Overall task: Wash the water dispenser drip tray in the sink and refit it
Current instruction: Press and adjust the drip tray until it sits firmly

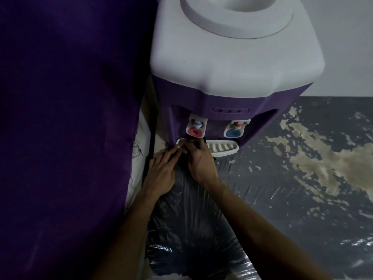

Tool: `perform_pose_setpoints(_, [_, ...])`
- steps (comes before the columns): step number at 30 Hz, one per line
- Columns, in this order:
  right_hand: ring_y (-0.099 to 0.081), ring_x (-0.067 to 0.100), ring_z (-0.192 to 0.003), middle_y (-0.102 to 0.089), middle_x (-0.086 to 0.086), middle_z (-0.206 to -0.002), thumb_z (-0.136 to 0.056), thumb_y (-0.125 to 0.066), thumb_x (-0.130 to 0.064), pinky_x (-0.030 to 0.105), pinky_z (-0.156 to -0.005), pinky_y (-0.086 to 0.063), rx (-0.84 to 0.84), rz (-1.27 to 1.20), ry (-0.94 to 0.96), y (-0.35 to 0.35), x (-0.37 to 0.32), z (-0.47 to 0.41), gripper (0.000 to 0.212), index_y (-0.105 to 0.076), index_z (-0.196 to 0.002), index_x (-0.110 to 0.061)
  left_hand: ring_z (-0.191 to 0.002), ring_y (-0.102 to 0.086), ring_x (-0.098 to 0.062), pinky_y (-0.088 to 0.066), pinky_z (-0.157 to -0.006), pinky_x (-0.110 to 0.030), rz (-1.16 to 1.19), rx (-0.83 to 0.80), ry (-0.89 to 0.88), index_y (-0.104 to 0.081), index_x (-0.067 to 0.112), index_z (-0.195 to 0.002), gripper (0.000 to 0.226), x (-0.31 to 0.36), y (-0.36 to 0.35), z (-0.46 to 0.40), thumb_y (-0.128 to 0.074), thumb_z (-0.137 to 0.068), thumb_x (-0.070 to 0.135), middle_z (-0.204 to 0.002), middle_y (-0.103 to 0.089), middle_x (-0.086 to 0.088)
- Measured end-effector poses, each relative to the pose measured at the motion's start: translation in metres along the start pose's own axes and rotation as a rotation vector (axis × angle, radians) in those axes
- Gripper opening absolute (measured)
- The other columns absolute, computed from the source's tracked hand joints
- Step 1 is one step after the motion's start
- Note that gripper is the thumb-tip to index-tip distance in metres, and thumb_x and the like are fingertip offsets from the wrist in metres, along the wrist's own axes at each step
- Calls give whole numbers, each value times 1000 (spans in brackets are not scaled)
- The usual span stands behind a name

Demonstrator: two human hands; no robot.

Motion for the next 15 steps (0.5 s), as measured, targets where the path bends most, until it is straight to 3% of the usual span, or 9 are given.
perform_pose_setpoints(3, [-57,35,-110,-57,15,-129,-87,-40,-12,42,-92,-51,-6,-79,57,-3,-11,3,52,-55,-136,-9,-136,-28,-24,-35,-107,-47,4,-14,9,-36,18,-148,69,-3,-3,0,-50,-81,11,-155,-33,0])
perform_pose_setpoints(8, [-58,33,-100,-67,10,-114,-86,-58,-10,45,-84,-52,-67,212,21,-14,-16,-10,37,-65,-123,-13,-137,-29,-23,-31,-109,-46,-14,-25,20,-39,17,-146,66,-2,-3,1,-53,-82,11,-155,-32,-1])
perform_pose_setpoints(12, [-56,34,-108,-63,9,-122,-88,-56,-17,45,-87,-51,-88,263,33,-16,-15,-14,33,-66,-120,-14,-131,-39,-26,-40,-100,-47,-69,-30,29,-45,17,-142,67,1,-2,1,-59,-76,13,-151,-39,-2])
perform_pose_setpoints(15, [-55,32,-103,-61,9,-122,-88,-55,-17,43,-85,-49,-50,307,28,-9,-7,-5,35,-66,-122,-16,-126,-45,-25,-41,-95,-43,-113,-18,37,-46,18,-142,70,5,1,1,-62,-74,15,-150,-41,-1])
Point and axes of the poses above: each hand's wrist, its own z-axis away from the middle knuckle, its own y-axis out of the back of the hand, x = y × z, the point moved 9 cm from there along -z, towards the middle knuckle
